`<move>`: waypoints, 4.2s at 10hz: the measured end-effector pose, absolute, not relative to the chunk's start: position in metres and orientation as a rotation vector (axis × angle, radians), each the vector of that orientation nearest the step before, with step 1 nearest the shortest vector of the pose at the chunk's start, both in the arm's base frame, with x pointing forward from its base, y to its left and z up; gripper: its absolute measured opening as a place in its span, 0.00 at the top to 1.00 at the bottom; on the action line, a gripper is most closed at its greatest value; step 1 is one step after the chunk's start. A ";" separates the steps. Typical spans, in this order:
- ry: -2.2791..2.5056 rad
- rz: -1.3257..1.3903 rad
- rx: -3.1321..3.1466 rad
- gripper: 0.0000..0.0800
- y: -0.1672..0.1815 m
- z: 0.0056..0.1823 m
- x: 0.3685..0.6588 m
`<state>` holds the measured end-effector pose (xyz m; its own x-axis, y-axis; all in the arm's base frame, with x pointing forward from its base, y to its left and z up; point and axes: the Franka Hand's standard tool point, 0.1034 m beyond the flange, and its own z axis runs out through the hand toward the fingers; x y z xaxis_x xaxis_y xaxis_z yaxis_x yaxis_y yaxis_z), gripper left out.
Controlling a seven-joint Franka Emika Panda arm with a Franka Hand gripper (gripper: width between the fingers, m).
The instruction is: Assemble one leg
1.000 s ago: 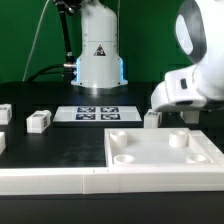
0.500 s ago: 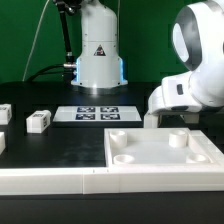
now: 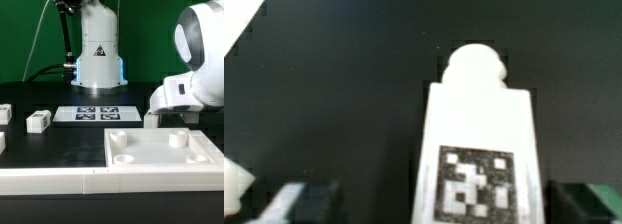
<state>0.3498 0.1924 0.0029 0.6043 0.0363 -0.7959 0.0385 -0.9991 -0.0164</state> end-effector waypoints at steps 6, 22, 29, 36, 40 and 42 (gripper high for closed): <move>0.065 -1.395 2.811 0.64 0.192 0.003 0.350; 0.180 -0.307 3.182 0.64 0.146 0.084 0.417; 0.328 0.419 3.189 0.64 0.133 0.098 0.451; 0.413 0.446 3.158 0.64 0.117 0.111 0.484; 0.467 0.520 3.142 0.64 0.112 0.114 0.557; 0.460 0.557 3.145 0.64 0.116 0.111 0.578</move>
Offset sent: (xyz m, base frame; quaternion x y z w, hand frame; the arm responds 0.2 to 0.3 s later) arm 0.0000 0.0000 0.0000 0.0000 0.0000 0.0000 1.0000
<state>0.5780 0.1162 0.1114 0.8999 0.2627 0.3480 0.2921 -0.9558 -0.0338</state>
